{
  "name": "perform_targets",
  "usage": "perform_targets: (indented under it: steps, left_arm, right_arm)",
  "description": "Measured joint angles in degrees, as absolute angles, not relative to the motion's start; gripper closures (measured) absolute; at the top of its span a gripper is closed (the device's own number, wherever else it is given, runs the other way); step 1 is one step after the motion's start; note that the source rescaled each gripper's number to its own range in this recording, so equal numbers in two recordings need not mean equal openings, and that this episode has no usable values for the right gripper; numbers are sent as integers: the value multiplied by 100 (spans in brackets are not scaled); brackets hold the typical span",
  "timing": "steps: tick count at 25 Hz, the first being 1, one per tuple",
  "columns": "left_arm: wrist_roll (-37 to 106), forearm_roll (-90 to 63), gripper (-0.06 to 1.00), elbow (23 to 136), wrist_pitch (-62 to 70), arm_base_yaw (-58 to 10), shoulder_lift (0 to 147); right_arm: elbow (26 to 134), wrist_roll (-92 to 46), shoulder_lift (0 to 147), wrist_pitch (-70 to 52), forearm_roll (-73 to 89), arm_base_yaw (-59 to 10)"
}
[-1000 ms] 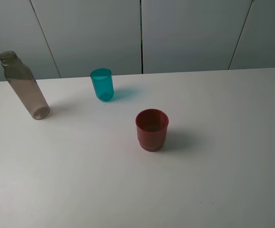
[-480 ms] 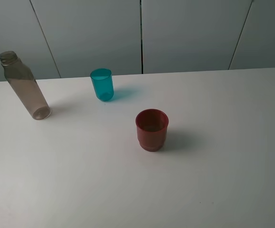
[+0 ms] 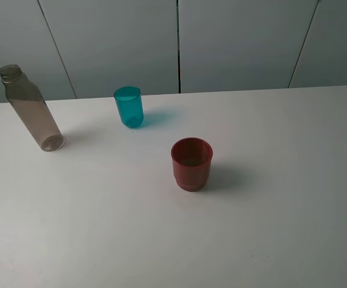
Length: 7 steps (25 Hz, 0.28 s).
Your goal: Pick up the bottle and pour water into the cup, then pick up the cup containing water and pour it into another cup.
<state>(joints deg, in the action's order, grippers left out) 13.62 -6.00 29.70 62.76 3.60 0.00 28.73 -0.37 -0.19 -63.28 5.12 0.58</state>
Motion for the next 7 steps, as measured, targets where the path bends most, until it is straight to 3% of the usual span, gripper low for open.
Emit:
perform_targets:
  steps: [7]
  left_arm:
    - [1362, -600, -4, 2970, 6276, 360, 0]
  right_arm:
    - [2873, 0, -19, -6328, 512, 58]
